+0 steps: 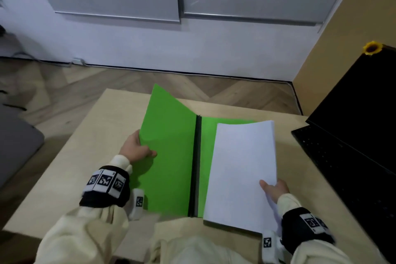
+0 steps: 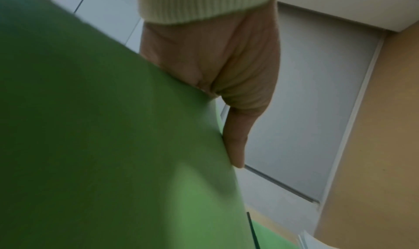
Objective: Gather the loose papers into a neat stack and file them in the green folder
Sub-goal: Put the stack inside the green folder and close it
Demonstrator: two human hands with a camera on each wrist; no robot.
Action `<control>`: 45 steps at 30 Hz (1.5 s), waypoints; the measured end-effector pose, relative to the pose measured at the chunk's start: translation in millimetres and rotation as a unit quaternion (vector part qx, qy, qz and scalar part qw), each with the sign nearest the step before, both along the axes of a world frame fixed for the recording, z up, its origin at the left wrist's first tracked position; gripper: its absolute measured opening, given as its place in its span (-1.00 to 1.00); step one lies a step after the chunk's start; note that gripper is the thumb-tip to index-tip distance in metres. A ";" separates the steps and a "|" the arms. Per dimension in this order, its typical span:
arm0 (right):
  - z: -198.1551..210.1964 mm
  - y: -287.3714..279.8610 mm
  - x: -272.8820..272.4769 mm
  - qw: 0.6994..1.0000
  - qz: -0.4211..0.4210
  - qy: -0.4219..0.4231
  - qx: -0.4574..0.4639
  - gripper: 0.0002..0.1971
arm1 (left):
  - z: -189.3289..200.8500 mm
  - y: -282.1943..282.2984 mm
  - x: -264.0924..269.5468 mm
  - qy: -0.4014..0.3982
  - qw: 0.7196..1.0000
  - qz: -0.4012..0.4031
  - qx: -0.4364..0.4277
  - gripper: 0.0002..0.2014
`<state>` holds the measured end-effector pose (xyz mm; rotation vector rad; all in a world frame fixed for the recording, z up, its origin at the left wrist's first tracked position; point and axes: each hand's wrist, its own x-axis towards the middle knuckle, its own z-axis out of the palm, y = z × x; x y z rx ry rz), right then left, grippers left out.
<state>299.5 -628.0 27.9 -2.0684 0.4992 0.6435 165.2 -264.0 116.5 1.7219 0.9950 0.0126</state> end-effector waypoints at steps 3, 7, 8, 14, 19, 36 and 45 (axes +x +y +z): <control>-3.9 37.3 -6.8 1.000 0.019 0.005 0.001 -0.31 | 6.7 21.7 -9.4 0.006 1.000 -0.003 0.016 -0.34; -10.7 78.3 -14.0 0.999 0.033 0.013 0.004 -0.31 | 15.8 40.6 -15.3 0.024 0.999 -0.034 0.019 -0.34; -13.0 86.6 -14.4 0.999 0.035 0.014 0.003 -0.33 | 16.9 44.3 -15.4 0.029 0.998 -0.043 0.021 -0.34; -19.7 117.0 -15.3 0.999 0.028 0.020 -0.034 -0.43 | 17.1 64.2 -9.6 0.050 0.995 -0.072 0.048 -0.35; -27.4 123.5 -21.2 0.998 0.027 0.026 -0.049 -0.42 | 14.8 69.3 -6.9 0.057 0.991 -0.086 0.082 -0.41; -32.0 119.6 -14.6 0.991 0.088 0.009 -0.101 -0.50 | 11.1 50.5 -12.6 0.091 0.985 -0.061 0.131 -0.50; -32.9 108.3 -12.1 0.984 0.139 -0.020 -0.114 -0.48 | 37.4 23.6 -13.6 0.111 0.973 -0.113 0.166 -0.78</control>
